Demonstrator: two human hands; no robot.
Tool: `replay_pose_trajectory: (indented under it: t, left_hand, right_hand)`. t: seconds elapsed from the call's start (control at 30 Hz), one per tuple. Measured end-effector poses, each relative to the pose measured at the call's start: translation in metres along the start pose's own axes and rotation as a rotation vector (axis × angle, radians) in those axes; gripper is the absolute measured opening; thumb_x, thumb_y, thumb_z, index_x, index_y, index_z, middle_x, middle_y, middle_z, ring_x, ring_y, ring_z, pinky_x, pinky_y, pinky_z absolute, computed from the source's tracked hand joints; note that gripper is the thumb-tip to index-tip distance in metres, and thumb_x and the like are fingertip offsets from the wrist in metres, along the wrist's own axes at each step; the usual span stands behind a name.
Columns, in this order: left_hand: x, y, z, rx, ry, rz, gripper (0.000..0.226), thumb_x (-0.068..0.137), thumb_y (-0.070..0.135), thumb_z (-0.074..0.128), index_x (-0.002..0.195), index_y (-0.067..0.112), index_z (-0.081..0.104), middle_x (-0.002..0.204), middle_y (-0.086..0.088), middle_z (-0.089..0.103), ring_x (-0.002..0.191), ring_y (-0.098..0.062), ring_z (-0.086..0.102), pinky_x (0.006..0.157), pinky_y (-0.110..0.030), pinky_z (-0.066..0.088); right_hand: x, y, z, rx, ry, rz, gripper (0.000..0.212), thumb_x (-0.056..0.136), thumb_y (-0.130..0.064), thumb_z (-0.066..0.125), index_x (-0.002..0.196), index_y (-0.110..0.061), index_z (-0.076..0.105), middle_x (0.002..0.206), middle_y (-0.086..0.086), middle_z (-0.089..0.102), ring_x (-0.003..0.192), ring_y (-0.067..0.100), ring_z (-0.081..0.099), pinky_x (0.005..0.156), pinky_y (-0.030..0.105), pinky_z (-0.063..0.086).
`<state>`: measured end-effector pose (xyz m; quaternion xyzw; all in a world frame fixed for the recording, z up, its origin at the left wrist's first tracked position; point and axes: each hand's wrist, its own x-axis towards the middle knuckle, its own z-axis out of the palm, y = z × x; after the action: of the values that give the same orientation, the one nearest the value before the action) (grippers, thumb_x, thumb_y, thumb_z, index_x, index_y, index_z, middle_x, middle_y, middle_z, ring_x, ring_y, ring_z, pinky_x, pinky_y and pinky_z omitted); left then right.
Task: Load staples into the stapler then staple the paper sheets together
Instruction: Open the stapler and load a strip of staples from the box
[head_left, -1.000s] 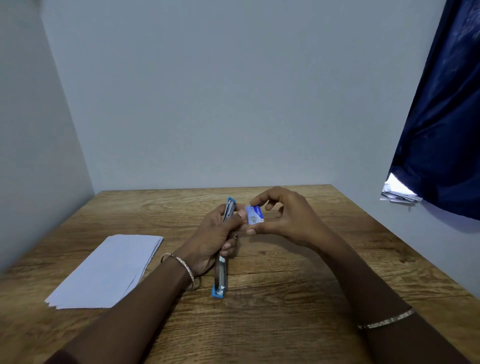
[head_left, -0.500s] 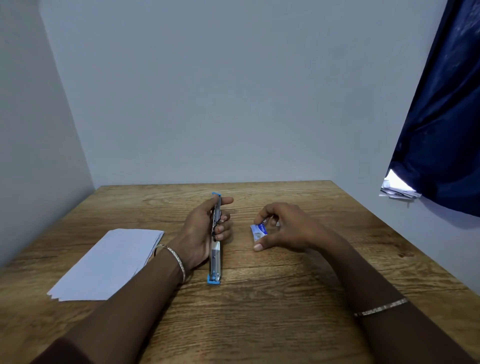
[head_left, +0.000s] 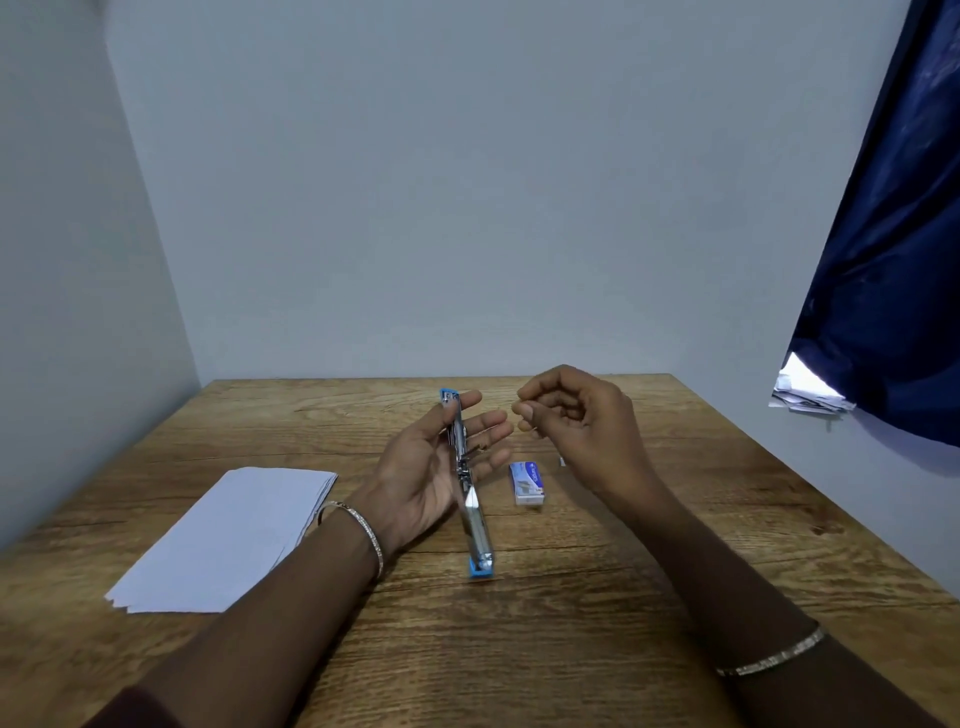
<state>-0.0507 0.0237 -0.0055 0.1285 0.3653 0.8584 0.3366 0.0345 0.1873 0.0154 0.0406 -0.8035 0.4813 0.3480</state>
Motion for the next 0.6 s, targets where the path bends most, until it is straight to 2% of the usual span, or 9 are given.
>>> replay_pose_trajectory:
  t: [0.1,0.17,0.27,0.33,0.4,0.47,0.53,0.6]
  left_hand:
    - [0.000,0.000,0.000,-0.045,-0.047,-0.006,0.033,0.106,0.024,0.045,0.132,0.007,0.056,0.122,-0.024,0.072,0.111,-0.031,0.073,0.089,-0.049,0.060]
    - [0.000,-0.001,0.000,-0.062,-0.069,-0.002,0.031,0.106,0.022,0.045,0.130,0.006,0.056,0.125,-0.024,0.071,0.112,-0.031,0.072,0.091,-0.051,0.059]
    - [0.001,-0.002,0.000,-0.046,-0.088,0.001,0.024,0.105,0.018,0.046,0.124,0.006,0.056,0.126,-0.026,0.070,0.111,-0.032,0.072,0.098,-0.053,0.053]
    - [0.002,-0.002,-0.001,-0.044,-0.107,0.003,0.022,0.103,0.015,0.048,0.122,0.006,0.055,0.126,-0.028,0.069,0.115,-0.036,0.064,0.112,-0.059,0.041]
    - [0.001,-0.002,-0.002,-0.049,-0.115,0.005,0.021,0.098,0.013,0.053,0.117,0.005,0.058,0.115,-0.026,0.072,0.103,-0.033,0.064,0.115,-0.060,0.035]
    - [-0.001,-0.002,-0.001,-0.038,-0.123,0.002,0.021,0.094,0.013,0.057,0.113,0.004,0.061,0.103,-0.023,0.072,0.092,-0.029,0.069,0.110,-0.055,0.041]
    - [-0.003,-0.003,0.000,-0.032,-0.129,-0.006,0.023,0.092,0.012,0.059,0.113,0.003,0.062,0.104,-0.022,0.069,0.100,-0.031,0.067,0.108,-0.054,0.044]
    - [-0.004,-0.003,0.002,-0.039,-0.142,-0.030,0.026,0.094,0.011,0.057,0.119,0.002,0.057,0.114,-0.026,0.061,0.119,-0.036,0.058,0.114,-0.054,0.039]
  right_hand:
    - [-0.003,-0.001,0.005,0.049,-0.005,0.031,0.030,0.086,-0.007,0.080,0.106,-0.016,0.060,0.080,0.005,0.080,0.072,0.021,0.077,0.066,0.030,0.062]
    - [-0.005,-0.003,0.008,0.102,-0.010,0.049,0.025,0.085,-0.005,0.081,0.100,-0.013,0.063,0.080,0.005,0.081,0.067,0.019,0.078,0.058,0.024,0.060]
    - [-0.005,-0.003,0.011,0.117,-0.018,0.031,0.015,0.081,0.003,0.080,0.090,-0.006,0.073,0.078,0.007,0.080,0.069,0.021,0.078,0.060,0.031,0.063]
    - [-0.005,-0.004,0.013,0.124,-0.027,0.029,0.015,0.079,0.004,0.081,0.088,-0.007,0.077,0.079,0.007,0.080,0.073,0.022,0.079,0.067,0.037,0.065]
    - [-0.006,-0.005,0.013,0.137,-0.026,0.025,0.017,0.079,0.005,0.081,0.087,-0.009,0.080,0.078,0.006,0.081,0.072,0.021,0.079,0.067,0.035,0.065]
    - [-0.005,-0.006,0.011,0.106,-0.020,0.008,0.018,0.079,0.005,0.081,0.089,-0.011,0.082,0.076,0.002,0.081,0.071,0.014,0.079,0.064,0.026,0.063]
    - [-0.005,-0.008,0.008,0.029,-0.033,-0.044,0.018,0.079,0.002,0.083,0.093,-0.011,0.083,0.078,-0.006,0.080,0.073,0.004,0.077,0.066,0.016,0.059]
    - [-0.004,-0.011,0.006,-0.044,-0.050,-0.123,0.019,0.079,-0.001,0.084,0.096,-0.009,0.083,0.082,-0.009,0.079,0.077,0.000,0.076,0.070,0.011,0.056]
